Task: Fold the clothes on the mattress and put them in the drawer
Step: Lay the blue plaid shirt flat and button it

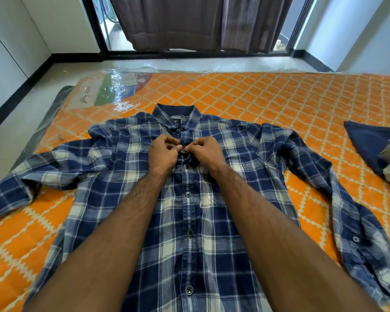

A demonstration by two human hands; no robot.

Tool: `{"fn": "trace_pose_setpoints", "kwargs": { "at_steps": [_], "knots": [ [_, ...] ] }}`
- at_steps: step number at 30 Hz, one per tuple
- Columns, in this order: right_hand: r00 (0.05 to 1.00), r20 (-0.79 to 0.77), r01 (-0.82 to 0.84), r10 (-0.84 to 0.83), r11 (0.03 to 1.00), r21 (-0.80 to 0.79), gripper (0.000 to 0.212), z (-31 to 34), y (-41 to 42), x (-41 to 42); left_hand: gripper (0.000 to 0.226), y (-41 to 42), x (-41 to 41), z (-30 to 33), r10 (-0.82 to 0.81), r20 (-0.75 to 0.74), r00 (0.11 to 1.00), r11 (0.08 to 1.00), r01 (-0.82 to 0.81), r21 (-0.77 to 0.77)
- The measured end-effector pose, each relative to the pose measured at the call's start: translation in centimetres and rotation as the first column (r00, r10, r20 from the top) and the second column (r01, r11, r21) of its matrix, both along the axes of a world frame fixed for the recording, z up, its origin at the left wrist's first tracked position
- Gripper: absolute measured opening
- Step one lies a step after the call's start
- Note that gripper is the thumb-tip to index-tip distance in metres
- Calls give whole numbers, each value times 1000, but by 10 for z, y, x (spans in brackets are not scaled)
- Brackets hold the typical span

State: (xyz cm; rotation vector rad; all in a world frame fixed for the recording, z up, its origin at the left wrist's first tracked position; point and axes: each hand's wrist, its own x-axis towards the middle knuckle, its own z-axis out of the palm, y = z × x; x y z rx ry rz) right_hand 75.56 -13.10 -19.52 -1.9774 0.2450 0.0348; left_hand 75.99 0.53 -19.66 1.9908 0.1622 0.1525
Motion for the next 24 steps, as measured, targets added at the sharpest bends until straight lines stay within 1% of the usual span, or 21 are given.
{"fn": "trace_pose_setpoints", "kwargs": {
  "at_steps": [4,5,8,9,10,11,12,14,16,18,19,20,21,22,24],
  "knots": [
    [1000,-19,5,-5,1000,18,13,3,1,-2,21,-1,-1,2,12,6,1000,1000,-12,11],
    [999,-18,31,-30,998,58,14,4,0,-2,20,-1,-1,3,4,-6,1000,999,-4,33],
    [988,-77,150,-133,941,305,11,15,-8,1,8,7,7,11,-63,-60,996,996,67,64],
    [987,-86,160,-139,932,326,11,19,-11,3,8,11,10,16,-99,-72,993,990,105,94],
    [990,-64,141,-128,947,287,12,23,-13,6,11,15,16,21,-132,-59,989,977,140,160],
    [994,-10,109,-109,973,202,14,29,-13,13,13,17,24,27,-160,-22,987,957,160,243],
    [995,61,71,-76,994,80,17,34,-11,20,14,20,32,32,-181,21,983,934,166,317],
    [987,162,24,-5,994,-111,17,42,-3,37,16,18,49,37,-221,83,972,897,168,410],
    [990,126,-28,59,972,-235,16,39,9,50,20,12,61,31,-246,67,967,872,190,451],
    [998,53,-11,31,937,-350,20,27,19,51,23,8,64,18,-218,67,974,870,162,466],
    [998,54,30,-9,916,-399,23,18,23,49,24,7,64,10,-200,88,976,874,138,466],
    [994,91,86,-52,899,-430,24,12,24,46,24,7,63,4,-189,113,975,878,116,464],
    [987,135,135,-84,894,-427,23,5,24,44,25,7,63,-2,-189,135,973,878,106,466],
    [979,174,172,-110,902,-397,19,2,22,43,26,7,63,-3,-198,146,969,877,109,468],
    [968,196,210,-160,938,-274,7,-3,17,42,28,8,66,-3,-201,145,969,883,115,455]
  ]
}}
